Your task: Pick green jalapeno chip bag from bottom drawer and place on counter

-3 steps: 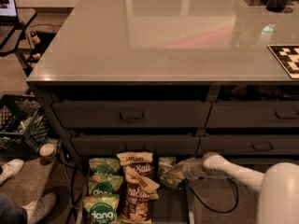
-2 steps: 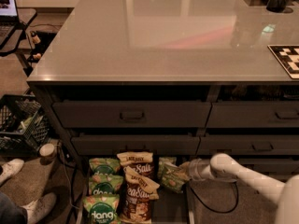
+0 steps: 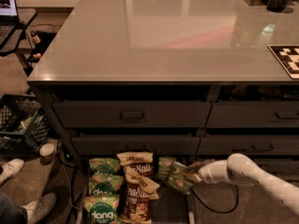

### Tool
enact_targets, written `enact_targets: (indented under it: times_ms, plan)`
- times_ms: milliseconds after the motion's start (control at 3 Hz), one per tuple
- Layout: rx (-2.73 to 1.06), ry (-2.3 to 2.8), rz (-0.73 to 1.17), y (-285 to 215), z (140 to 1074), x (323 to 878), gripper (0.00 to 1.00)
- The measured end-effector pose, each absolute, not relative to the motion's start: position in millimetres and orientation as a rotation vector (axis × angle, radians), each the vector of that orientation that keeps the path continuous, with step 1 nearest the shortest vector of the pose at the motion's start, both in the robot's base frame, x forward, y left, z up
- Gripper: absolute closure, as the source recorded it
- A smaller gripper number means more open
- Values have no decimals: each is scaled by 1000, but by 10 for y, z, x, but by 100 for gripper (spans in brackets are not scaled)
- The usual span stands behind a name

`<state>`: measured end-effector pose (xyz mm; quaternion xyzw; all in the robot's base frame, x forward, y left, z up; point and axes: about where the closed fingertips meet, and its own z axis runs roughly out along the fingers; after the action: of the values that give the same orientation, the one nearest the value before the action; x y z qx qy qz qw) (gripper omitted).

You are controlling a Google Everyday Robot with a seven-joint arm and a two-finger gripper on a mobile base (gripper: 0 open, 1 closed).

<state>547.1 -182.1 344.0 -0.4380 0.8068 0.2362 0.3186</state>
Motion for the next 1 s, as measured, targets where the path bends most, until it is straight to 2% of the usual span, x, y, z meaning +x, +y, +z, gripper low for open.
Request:
enact_targets:
  times_ms: [1000]
  plan:
    - [-1133,2141,575,-2052,4404,5235,100]
